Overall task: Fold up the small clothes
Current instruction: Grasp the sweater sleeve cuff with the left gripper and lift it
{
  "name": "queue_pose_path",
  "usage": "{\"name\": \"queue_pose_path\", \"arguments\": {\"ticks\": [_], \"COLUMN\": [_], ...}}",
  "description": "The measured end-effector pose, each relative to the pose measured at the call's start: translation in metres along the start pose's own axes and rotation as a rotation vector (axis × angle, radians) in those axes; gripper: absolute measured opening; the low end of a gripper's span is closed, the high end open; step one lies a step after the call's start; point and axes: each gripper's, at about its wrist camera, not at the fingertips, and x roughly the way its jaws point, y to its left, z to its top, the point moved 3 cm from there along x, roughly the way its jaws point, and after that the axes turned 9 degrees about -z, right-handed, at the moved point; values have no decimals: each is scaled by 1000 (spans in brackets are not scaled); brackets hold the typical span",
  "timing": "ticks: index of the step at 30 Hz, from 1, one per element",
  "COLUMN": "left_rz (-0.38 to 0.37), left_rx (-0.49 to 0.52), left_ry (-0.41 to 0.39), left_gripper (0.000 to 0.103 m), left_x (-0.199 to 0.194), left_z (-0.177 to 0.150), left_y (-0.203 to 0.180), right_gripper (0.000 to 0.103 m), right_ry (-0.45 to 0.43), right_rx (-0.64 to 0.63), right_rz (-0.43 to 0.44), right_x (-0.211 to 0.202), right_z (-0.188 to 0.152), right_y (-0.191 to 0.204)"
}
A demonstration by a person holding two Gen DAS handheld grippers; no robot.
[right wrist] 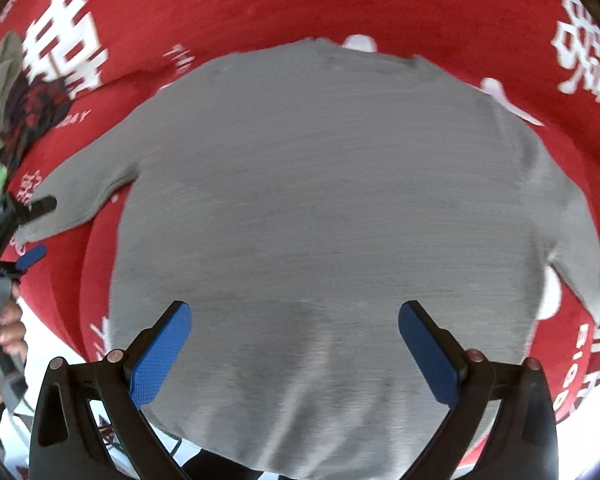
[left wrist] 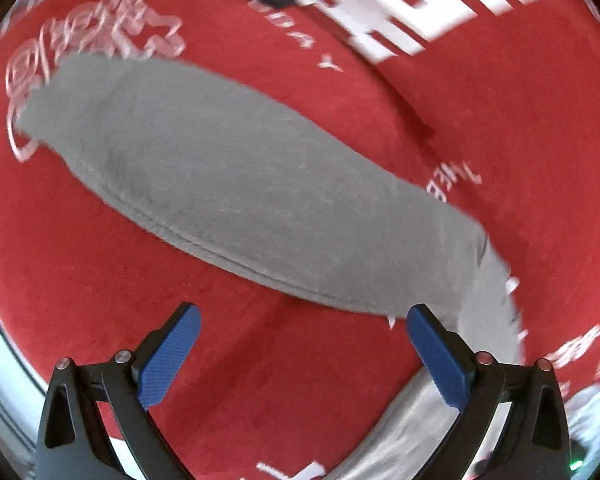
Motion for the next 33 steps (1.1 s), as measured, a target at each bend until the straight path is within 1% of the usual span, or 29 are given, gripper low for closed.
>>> {"name": "queue_pose_path", "arguments": {"ticks": [2, 5, 7, 8, 9, 10, 12, 13, 15, 16, 19, 20, 21, 22, 23, 24, 25, 26, 28, 30, 33], "left_rz": [-85, -165, -209, -225, -237, -270, -292, -284, -199, -165, -89, -76, -51, -31, -4, 11, -15, -55, -56, -85, -159], "left_rx": [-36, -71, -120, -142, -161, -184, -210, -198, -127, -113, -122, -121, -119, -113, -101, -79, -59, -50, 5, 94, 241], "left_ry": [25, 74, 95, 91, 67, 57, 6, -37, -131, -160, -205, -215, -222, -225, -229, -222, -201, -185, -186, -189, -170], "left_gripper": [103, 103, 103, 103, 103, 103, 103, 103, 103, 103, 102, 97, 86, 71, 58, 24, 6, 6, 6, 6, 6], "left_x": [12, 38, 56, 61, 63, 63, 55, 46, 25, 17, 2, -3, -6, -8, -10, -9, -6, -4, -8, -14, -18], "left_z": [-2, -7, -10, -8, -4, 1, 12, 17, 33, 41, 54, 56, 59, 61, 61, 61, 60, 59, 61, 56, 42], "left_y": [6, 0, -2, -1, -1, -3, -4, -4, -5, -1, 18, 24, 27, 30, 30, 31, 34, 33, 27, -2, -66], "right_gripper": [103, 103, 103, 103, 103, 103, 103, 103, 103, 103, 103, 103, 103, 103, 103, 103, 103, 103, 103, 103, 103], "right_ry": [6, 17, 18, 17, 15, 12, 3, 1, 4, 4, -1, -2, 0, 4, 7, 8, 8, 6, 1, -9, -26], "right_rx": [-16, -36, -47, -52, -54, -56, -58, -56, -50, -47, -36, -33, -27, -21, -12, -4, 2, 10, 24, 45, 83], "right_rz": [15, 30, 37, 39, 40, 41, 42, 42, 45, 46, 50, 49, 47, 46, 47, 48, 48, 48, 51, 52, 50], "right_x": [4, 9, 9, 8, 8, 8, 7, 7, 6, 6, 6, 6, 7, 8, 8, 8, 9, 8, 7, 5, 1], "right_z": [-1, -2, -4, -4, -4, -3, -2, -2, -2, -3, -4, -5, -7, -8, -9, -11, -12, -14, -15, -17, -18], "right_y": [14, 30, 38, 43, 45, 47, 50, 51, 52, 52, 50, 50, 48, 47, 44, 41, 40, 36, 30, 20, 2]}}
